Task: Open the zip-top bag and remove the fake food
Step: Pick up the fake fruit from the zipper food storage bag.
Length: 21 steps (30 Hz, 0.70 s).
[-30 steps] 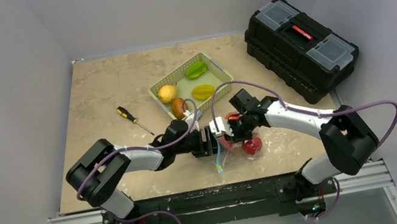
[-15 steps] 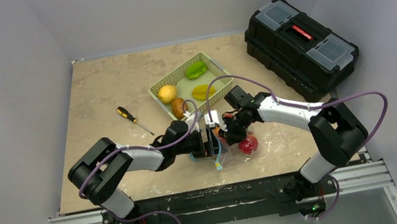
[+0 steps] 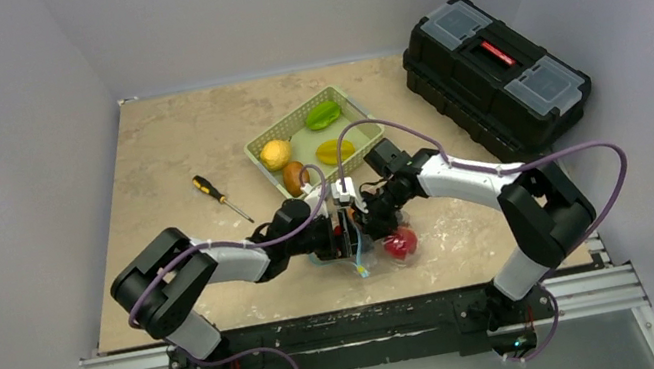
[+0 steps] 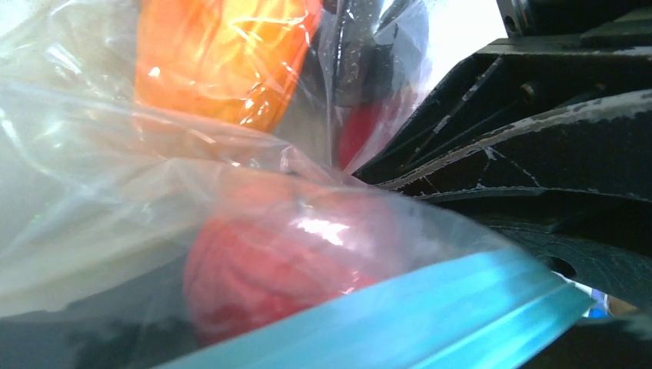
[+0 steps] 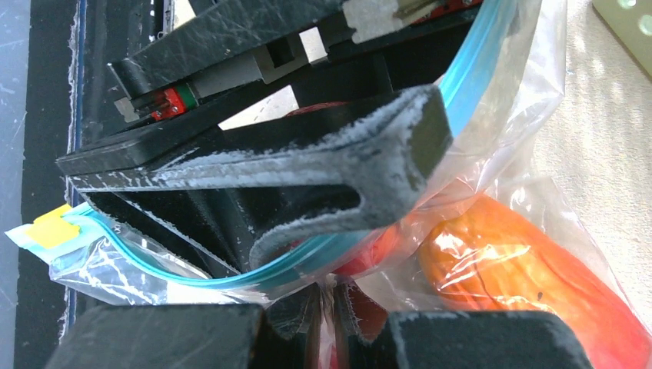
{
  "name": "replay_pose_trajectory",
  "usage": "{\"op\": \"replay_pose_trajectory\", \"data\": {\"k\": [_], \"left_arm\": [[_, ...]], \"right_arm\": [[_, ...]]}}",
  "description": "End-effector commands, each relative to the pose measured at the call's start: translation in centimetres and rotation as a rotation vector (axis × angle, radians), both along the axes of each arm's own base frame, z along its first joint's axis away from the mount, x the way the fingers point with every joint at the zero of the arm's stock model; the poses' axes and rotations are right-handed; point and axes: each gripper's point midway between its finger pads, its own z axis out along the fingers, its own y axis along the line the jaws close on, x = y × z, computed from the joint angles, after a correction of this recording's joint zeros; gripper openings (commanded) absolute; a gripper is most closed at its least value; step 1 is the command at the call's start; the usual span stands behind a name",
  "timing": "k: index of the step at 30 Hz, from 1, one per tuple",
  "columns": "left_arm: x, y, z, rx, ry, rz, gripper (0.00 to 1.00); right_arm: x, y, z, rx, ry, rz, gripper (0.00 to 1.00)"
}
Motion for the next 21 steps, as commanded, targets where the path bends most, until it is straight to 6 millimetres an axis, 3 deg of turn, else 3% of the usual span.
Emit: {"op": "replay_pose_trajectory", "data": {"k": [1,7,9,15,21], "left_arm": [[1.5,1.0,0.9,0.037,-0.087,0.082,0.66],[1.7,2.0,1.0,0.069,-0.101,0.112,0.49],[1.6,2.2,1.0,0.069,-0.102,0.115,0.37],[1.1,2.7,2.1,0.053,-0.124,0.095,0.34],[0.1,3.4,2.8,0.022,-0.132,0.062,0.34]], "right_arm": [[0.9,1.4,1.9,0.071,-0.039,-0.003,0.08],[1.7,0.7,1.7,0.041,-0.086,-0.027,0.07],[1.8,0.5,1.5,0.031,-0.097,-0.032,0.07],[3.4,-0.6,0.3,-0.045,-0.166,-0.086,0.02],[4.8,-1.6,0.4,-0.086,-0.242,-0.136,0.0]]}}
